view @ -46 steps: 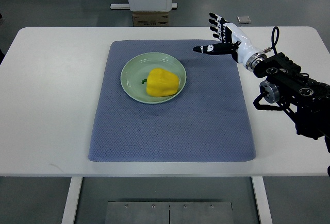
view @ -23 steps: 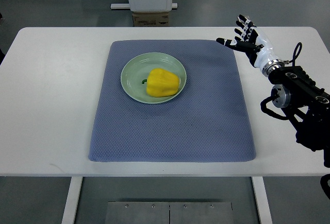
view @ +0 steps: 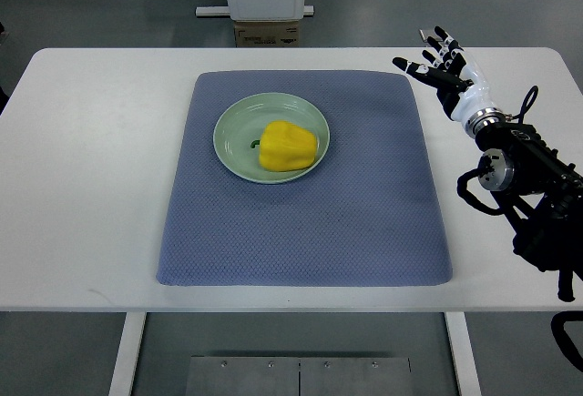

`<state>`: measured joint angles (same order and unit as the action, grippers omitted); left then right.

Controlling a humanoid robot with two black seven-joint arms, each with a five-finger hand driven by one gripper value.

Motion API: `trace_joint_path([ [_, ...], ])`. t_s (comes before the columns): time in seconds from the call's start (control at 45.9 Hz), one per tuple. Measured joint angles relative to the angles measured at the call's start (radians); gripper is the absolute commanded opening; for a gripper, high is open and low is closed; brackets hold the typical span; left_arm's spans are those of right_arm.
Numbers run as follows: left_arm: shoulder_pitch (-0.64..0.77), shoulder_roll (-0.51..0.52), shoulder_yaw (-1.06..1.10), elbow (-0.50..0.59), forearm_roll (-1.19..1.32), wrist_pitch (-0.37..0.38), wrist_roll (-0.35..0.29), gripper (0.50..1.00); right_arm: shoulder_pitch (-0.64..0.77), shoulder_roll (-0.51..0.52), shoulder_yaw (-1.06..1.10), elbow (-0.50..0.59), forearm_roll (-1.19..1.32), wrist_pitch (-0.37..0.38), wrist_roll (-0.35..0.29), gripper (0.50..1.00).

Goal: Place yellow pepper on plate with right hand

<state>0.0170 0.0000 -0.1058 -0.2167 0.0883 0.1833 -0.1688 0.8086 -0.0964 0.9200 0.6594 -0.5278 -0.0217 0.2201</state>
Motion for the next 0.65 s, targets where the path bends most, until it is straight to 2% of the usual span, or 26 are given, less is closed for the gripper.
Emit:
trace_joint_path([
  [0.653,0.0,0.0,0.0,0.0,-0.001,0.0,-0.001,1.0,-0.015,0.017,0.004,0.0,0.0,0.002,0.004,1.0],
])
